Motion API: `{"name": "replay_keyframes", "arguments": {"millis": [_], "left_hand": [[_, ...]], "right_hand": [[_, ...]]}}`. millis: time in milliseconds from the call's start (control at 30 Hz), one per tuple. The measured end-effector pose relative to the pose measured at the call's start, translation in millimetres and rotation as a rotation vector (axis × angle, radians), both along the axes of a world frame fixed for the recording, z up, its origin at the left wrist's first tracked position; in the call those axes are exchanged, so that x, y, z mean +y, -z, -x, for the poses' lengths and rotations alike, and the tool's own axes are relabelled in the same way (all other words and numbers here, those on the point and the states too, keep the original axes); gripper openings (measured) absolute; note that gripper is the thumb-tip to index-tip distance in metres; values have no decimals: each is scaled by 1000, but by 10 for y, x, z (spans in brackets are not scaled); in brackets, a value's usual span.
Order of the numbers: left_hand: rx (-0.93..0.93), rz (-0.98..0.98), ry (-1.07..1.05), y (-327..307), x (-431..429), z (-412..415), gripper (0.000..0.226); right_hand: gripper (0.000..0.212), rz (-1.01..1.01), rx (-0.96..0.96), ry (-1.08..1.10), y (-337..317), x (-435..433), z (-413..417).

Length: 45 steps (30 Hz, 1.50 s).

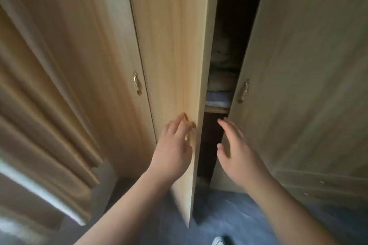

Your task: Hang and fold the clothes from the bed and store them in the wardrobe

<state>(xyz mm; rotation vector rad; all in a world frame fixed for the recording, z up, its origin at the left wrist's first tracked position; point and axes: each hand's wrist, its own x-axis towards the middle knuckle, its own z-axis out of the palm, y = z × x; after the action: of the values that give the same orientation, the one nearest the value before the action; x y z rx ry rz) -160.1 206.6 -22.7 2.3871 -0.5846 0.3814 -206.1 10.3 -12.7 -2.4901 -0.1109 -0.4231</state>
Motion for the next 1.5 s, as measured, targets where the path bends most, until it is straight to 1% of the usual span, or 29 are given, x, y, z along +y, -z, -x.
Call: {"name": "replay_keyframes", "arguments": {"millis": [67, 100, 200, 300, 400, 500, 567, 700, 800, 867, 1033, 1200, 1333, 1433, 1500], "left_hand": [[32, 29, 117, 16, -278, -200, 62], [43, 30, 164, 42, -421, -301, 68], [14, -66, 240, 99, -866, -631, 88], [-74, -246, 144, 129, -1289, -991, 92], [-74, -379, -11, 212, -1634, -1265, 91], [-75, -387, -159, 277, -1927, -1461, 88], [-66, -384, -219, 281, -2088, -1593, 85], [-7, -406, -246, 347, -2305, -1862, 78], [10, -401, -269, 362, -2417, -2007, 83], [4, -350, -285, 369, -2493, -2080, 84], [-19, -376, -322, 470, -2603, -2244, 89], [15, -444, -320, 516, -2622, -2338, 102], [78, -495, -315, 431, -2612, -2300, 107], [138, -515, -279, 287, -2563, -2233, 101], [169, -500, -207, 105, -2476, -2133, 90]], "right_hand": [[62, 2, -48, 9, -52, -248, -83], [62, 4, -79, 9, -83, -380, -146], [66, 35, -167, 6, -189, -780, -401], [66, 138, -245, -8, -273, -1142, -761], [64, 304, -347, -5, -330, -1421, -1151], [64, 438, -424, -45, -340, -1650, -1532], [66, 539, -444, -78, -339, -1763, -1787], [71, 700, -411, -114, -246, -1888, -2201], [73, 757, -388, -94, -179, -1962, -2428], [74, 780, -370, -72, -149, -1985, -2535], [70, 793, -355, -56, -86, -2013, -2658], [65, 814, -323, 1, -93, -1952, -2631], [69, 836, -222, 62, -141, -1858, -2555], [69, 823, -154, 76, -240, -1793, -2461], [67, 756, -114, 57, -354, -1740, -2387]]}}
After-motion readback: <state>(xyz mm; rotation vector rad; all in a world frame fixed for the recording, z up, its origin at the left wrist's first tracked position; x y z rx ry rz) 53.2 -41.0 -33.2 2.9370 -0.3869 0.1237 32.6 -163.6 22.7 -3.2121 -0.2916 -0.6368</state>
